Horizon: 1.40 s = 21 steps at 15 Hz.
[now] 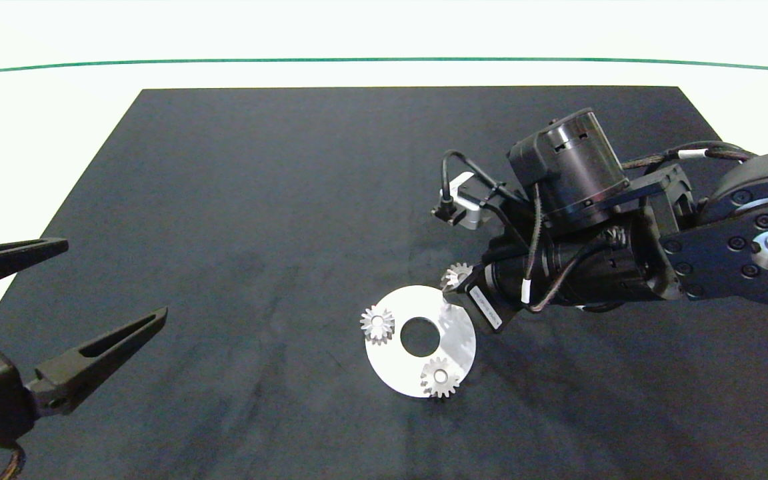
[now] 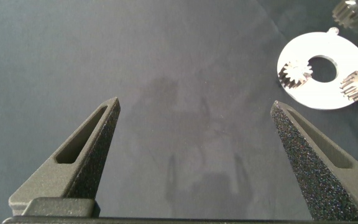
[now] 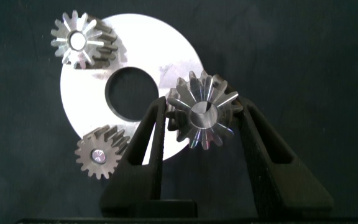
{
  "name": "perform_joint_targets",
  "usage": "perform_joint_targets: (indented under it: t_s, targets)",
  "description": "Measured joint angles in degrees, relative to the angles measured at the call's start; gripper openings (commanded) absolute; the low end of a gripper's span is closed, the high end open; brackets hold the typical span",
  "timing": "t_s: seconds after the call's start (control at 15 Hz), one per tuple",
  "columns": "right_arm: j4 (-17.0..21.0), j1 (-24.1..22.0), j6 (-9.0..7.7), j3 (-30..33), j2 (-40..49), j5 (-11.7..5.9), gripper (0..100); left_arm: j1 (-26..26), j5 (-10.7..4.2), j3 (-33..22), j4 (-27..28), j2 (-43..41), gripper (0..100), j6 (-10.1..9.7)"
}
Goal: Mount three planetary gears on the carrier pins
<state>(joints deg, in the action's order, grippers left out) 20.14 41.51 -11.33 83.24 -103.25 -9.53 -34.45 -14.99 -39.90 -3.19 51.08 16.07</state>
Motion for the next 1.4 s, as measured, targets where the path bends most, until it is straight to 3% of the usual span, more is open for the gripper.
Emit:
perform_joint_targets:
  t_s: [0.4, 1.4]
  targets:
    - [0.1, 0.6, -0.35, 0.5, -1.5, -2.78, 0, 0.1, 0.01, -0.6, 0.0, -0.4, 100, 0.0]
    - [-0.4, 1.5, -0.11, 0.1, -3.4, -2.71, 0, 0.0, 0.01, -0.5, 0.1, -0.7, 100, 0.0]
